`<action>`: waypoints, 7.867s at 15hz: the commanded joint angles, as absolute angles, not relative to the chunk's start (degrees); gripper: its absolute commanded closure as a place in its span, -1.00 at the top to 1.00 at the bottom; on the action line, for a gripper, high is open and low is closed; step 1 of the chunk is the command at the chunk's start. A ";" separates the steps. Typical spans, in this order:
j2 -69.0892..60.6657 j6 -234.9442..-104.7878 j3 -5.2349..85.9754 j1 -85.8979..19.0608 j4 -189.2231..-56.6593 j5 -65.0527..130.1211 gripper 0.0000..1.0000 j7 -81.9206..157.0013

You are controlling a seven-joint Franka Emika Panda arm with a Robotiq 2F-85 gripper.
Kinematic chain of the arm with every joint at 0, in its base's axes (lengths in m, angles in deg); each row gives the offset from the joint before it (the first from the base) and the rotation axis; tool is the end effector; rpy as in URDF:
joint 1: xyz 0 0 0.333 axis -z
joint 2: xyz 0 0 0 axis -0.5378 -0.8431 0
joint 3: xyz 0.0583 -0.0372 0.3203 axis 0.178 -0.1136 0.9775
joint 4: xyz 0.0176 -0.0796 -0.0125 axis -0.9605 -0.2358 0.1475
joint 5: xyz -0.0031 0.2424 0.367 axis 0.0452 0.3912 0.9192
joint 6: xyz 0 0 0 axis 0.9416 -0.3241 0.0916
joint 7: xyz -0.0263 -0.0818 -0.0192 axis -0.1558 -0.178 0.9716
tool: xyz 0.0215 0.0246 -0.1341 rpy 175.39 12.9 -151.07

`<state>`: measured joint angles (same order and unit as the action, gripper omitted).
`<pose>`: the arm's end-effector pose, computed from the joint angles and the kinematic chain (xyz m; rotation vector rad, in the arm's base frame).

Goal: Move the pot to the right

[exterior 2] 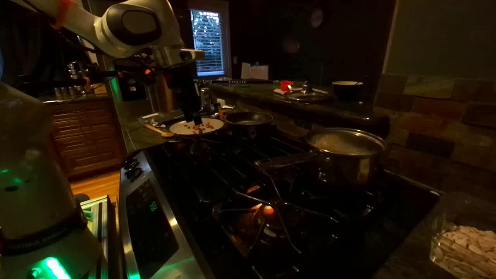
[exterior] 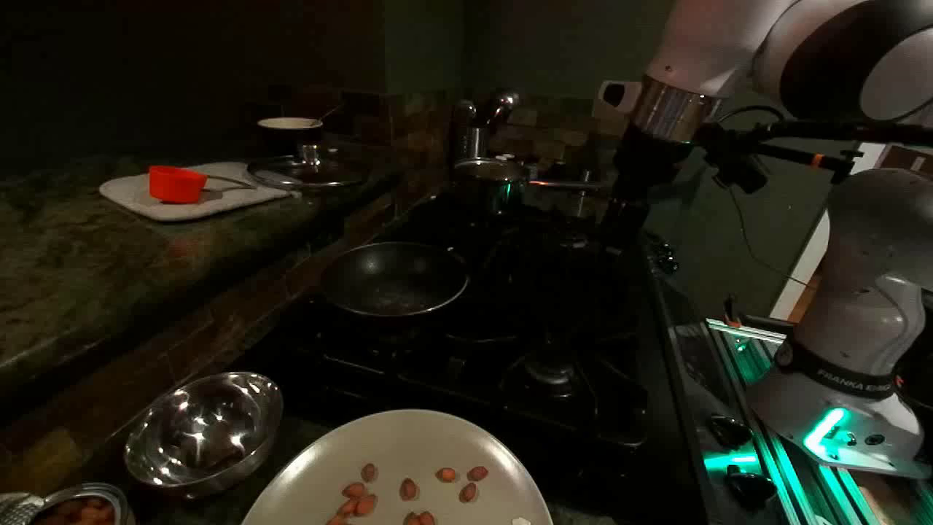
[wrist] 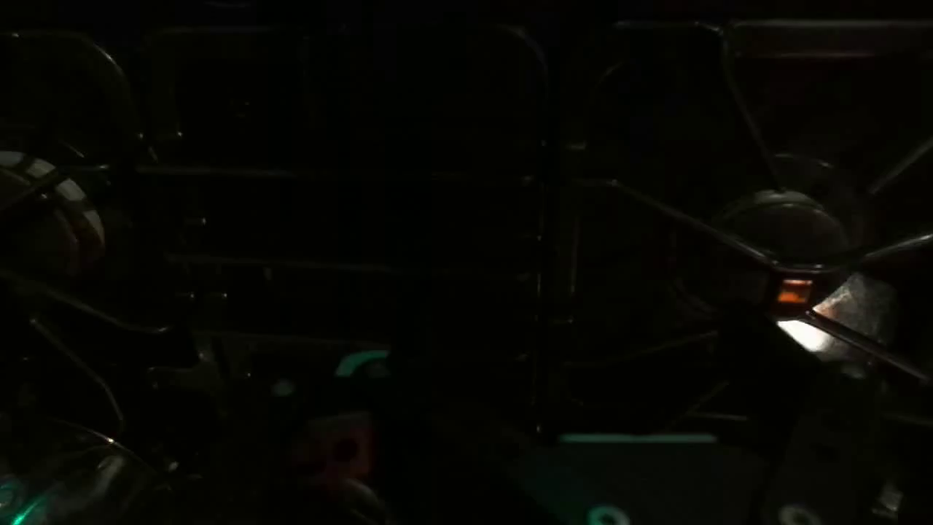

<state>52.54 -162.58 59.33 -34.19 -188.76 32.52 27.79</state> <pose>0.3700 0.0916 0.3779 2.9575 0.0306 0.2818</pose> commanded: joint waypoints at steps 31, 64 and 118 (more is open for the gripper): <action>41.50 -175.51 21.18 -25.15 -178.78 27.53 1.00 75.54; 22.50 -185.14 17.55 -28.10 -170.32 57.43 0.31 102.50; 43.28 -192.10 9.96 -10.85 -187.90 58.85 -0.84 99.55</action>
<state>43.45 -193.09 9.29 -13.19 -187.90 58.75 98.79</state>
